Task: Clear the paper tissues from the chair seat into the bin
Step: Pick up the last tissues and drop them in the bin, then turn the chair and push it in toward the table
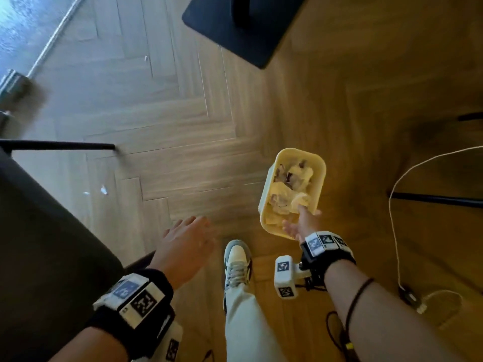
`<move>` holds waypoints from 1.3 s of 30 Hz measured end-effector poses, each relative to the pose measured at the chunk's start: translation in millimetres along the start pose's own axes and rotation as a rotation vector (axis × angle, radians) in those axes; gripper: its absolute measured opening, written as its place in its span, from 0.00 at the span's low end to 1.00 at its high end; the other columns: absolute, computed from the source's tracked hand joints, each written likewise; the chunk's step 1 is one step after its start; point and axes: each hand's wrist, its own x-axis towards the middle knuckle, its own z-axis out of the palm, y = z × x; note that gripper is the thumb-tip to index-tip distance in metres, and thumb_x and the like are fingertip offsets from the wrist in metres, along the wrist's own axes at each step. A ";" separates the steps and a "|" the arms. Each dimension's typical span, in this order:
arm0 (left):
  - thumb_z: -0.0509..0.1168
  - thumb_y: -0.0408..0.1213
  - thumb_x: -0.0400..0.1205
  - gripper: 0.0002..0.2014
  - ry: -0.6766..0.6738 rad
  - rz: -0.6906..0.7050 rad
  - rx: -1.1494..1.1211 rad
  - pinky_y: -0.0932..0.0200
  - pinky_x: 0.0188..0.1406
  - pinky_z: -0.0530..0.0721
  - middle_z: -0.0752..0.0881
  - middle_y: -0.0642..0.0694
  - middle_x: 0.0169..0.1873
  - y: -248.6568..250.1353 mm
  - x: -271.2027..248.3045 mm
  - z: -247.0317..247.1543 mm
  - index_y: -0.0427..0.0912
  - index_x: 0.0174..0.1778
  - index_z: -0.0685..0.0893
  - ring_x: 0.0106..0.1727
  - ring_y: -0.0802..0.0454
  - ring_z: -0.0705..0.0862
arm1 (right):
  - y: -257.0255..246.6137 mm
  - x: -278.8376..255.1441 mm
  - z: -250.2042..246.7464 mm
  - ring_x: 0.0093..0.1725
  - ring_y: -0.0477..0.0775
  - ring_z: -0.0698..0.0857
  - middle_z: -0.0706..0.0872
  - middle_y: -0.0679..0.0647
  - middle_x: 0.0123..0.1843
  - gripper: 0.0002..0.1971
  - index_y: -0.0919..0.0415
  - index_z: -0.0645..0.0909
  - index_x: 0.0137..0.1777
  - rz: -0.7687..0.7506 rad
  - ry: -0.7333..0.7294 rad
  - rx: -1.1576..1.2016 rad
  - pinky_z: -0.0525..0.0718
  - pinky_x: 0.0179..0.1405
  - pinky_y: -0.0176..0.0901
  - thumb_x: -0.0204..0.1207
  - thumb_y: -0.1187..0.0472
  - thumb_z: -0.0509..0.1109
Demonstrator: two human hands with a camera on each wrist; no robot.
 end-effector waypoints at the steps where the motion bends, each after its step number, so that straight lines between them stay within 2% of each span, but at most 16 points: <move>1: 0.58 0.48 0.83 0.11 -0.007 -0.018 -0.021 0.49 0.67 0.74 0.79 0.54 0.59 1.8 -3.6 -2.1 0.53 0.60 0.76 0.60 0.52 0.76 | 2.5 -10.2 -2.9 0.32 0.55 0.86 0.85 0.60 0.52 0.25 0.54 0.64 0.73 -0.011 -0.010 0.004 0.82 0.18 0.40 0.78 0.51 0.66; 3: 0.59 0.47 0.82 0.09 0.007 -0.048 -0.084 0.47 0.62 0.79 0.81 0.54 0.55 5.3 -13.9 -12.0 0.54 0.57 0.77 0.56 0.52 0.78 | 4.8 -40.6 -6.7 0.33 0.55 0.86 0.84 0.60 0.52 0.23 0.54 0.65 0.72 -0.060 -0.058 -0.092 0.83 0.23 0.42 0.79 0.54 0.65; 5: 0.61 0.46 0.82 0.06 0.035 -0.069 -0.148 0.48 0.58 0.82 0.82 0.54 0.50 7.6 -30.4 -25.9 0.54 0.52 0.78 0.51 0.54 0.80 | 5.9 -86.1 -3.4 0.34 0.53 0.85 0.84 0.59 0.50 0.15 0.57 0.71 0.67 -0.129 -0.182 -0.225 0.81 0.25 0.41 0.82 0.56 0.62; 8: 0.62 0.44 0.82 0.03 0.088 -0.089 -0.253 0.55 0.54 0.84 0.83 0.54 0.47 7.3 -69.3 -52.9 0.54 0.50 0.78 0.48 0.56 0.82 | 8.4 -162.8 8.3 0.31 0.51 0.81 0.85 0.58 0.41 0.09 0.62 0.77 0.56 -0.223 -0.365 -0.431 0.78 0.22 0.35 0.83 0.57 0.61; 11: 0.63 0.45 0.81 0.07 0.178 -0.111 -0.357 0.54 0.54 0.85 0.83 0.54 0.46 -5.6 -121.5 -80.1 0.52 0.54 0.80 0.48 0.57 0.83 | 18.4 -235.5 30.7 0.23 0.47 0.76 0.83 0.59 0.36 0.09 0.66 0.78 0.53 -0.322 -0.488 -0.547 0.74 0.18 0.34 0.82 0.60 0.62; 13: 0.64 0.45 0.81 0.07 0.265 -0.125 -0.410 0.51 0.54 0.85 0.83 0.54 0.45 -23.5 -163.9 -95.5 0.52 0.52 0.81 0.47 0.57 0.82 | 29.2 -286.8 50.7 0.22 0.45 0.75 0.82 0.57 0.34 0.09 0.65 0.79 0.51 -0.412 -0.553 -0.634 0.73 0.19 0.35 0.82 0.59 0.62; 15: 0.64 0.45 0.81 0.07 0.336 -0.146 -0.450 0.50 0.54 0.85 0.83 0.54 0.45 -46.5 -212.6 -107.9 0.52 0.52 0.81 0.47 0.57 0.82 | 43.3 -340.4 72.2 0.25 0.46 0.77 0.83 0.54 0.34 0.08 0.60 0.81 0.49 -0.531 -0.622 -0.763 0.76 0.25 0.37 0.82 0.57 0.62; 17: 0.63 0.44 0.81 0.06 0.404 -0.159 -0.487 0.52 0.53 0.84 0.83 0.52 0.45 -75.4 -266.6 -113.3 0.50 0.52 0.81 0.47 0.56 0.81 | 64.1 -393.5 93.2 0.29 0.47 0.79 0.84 0.53 0.35 0.08 0.58 0.82 0.50 -0.647 -0.702 -0.894 0.77 0.30 0.41 0.82 0.55 0.63; 21: 0.63 0.42 0.81 0.04 0.542 -0.228 -0.555 0.57 0.52 0.81 0.83 0.51 0.44 -150.9 -381.3 -103.7 0.49 0.50 0.80 0.47 0.55 0.81 | 128.1 -487.6 130.4 0.31 0.48 0.81 0.86 0.54 0.37 0.07 0.53 0.81 0.49 -0.865 -0.821 -1.154 0.79 0.30 0.40 0.82 0.53 0.63; 24: 0.65 0.39 0.80 0.04 0.630 -0.309 -0.636 0.56 0.50 0.81 0.85 0.48 0.44 -222.1 -466.1 -83.9 0.46 0.49 0.82 0.47 0.51 0.83 | 185.8 -546.4 151.4 0.34 0.47 0.83 0.86 0.53 0.41 0.05 0.51 0.80 0.47 -0.907 -0.864 -1.340 0.79 0.32 0.39 0.81 0.53 0.64; 27: 0.65 0.39 0.80 0.03 0.731 -0.408 -0.709 0.63 0.38 0.75 0.84 0.50 0.39 -288.8 -551.9 -57.6 0.46 0.46 0.83 0.41 0.53 0.82 | 244.0 -602.8 169.8 0.39 0.48 0.85 0.87 0.53 0.44 0.06 0.52 0.80 0.50 -0.935 -0.876 -1.479 0.80 0.37 0.39 0.81 0.53 0.64; 28: 0.65 0.39 0.81 0.03 0.755 -0.438 -0.706 0.63 0.37 0.72 0.84 0.51 0.38 -308.4 -580.2 -46.7 0.46 0.45 0.83 0.39 0.53 0.81 | 263.9 -619.6 176.2 0.40 0.48 0.85 0.87 0.53 0.44 0.06 0.53 0.81 0.51 -0.949 -0.866 -1.505 0.80 0.38 0.39 0.81 0.53 0.64; 32: 0.65 0.37 0.81 0.05 0.770 -0.504 -0.651 0.55 0.45 0.80 0.87 0.48 0.40 -368.6 -683.0 -5.4 0.42 0.44 0.85 0.41 0.49 0.83 | 346.5 -674.5 201.1 0.38 0.48 0.84 0.88 0.55 0.44 0.07 0.55 0.82 0.50 -1.015 -0.845 -1.545 0.82 0.40 0.42 0.81 0.55 0.64; 35: 0.65 0.36 0.81 0.05 0.761 -0.556 -0.648 0.51 0.45 0.83 0.87 0.48 0.39 -407.3 -730.3 15.6 0.44 0.41 0.85 0.40 0.50 0.83 | 401.1 -704.1 224.7 0.46 0.53 0.84 0.87 0.55 0.48 0.07 0.56 0.81 0.52 -1.047 -0.837 -1.549 0.83 0.47 0.46 0.80 0.56 0.64; 37: 0.65 0.37 0.81 0.05 0.763 -0.567 -0.609 0.51 0.43 0.83 0.86 0.49 0.38 -433.3 -743.8 21.4 0.46 0.40 0.84 0.39 0.53 0.82 | 431.3 -717.9 245.6 0.51 0.56 0.83 0.85 0.57 0.54 0.11 0.58 0.79 0.58 -1.024 -0.824 -1.532 0.79 0.41 0.41 0.80 0.56 0.64; 39: 0.64 0.37 0.81 0.05 0.734 -0.546 -0.582 0.52 0.42 0.83 0.85 0.50 0.37 -458.4 -745.0 21.8 0.47 0.39 0.83 0.38 0.53 0.81 | 455.7 -727.5 270.3 0.53 0.59 0.82 0.84 0.58 0.57 0.16 0.59 0.76 0.64 -1.021 -0.798 -1.517 0.78 0.43 0.45 0.79 0.55 0.64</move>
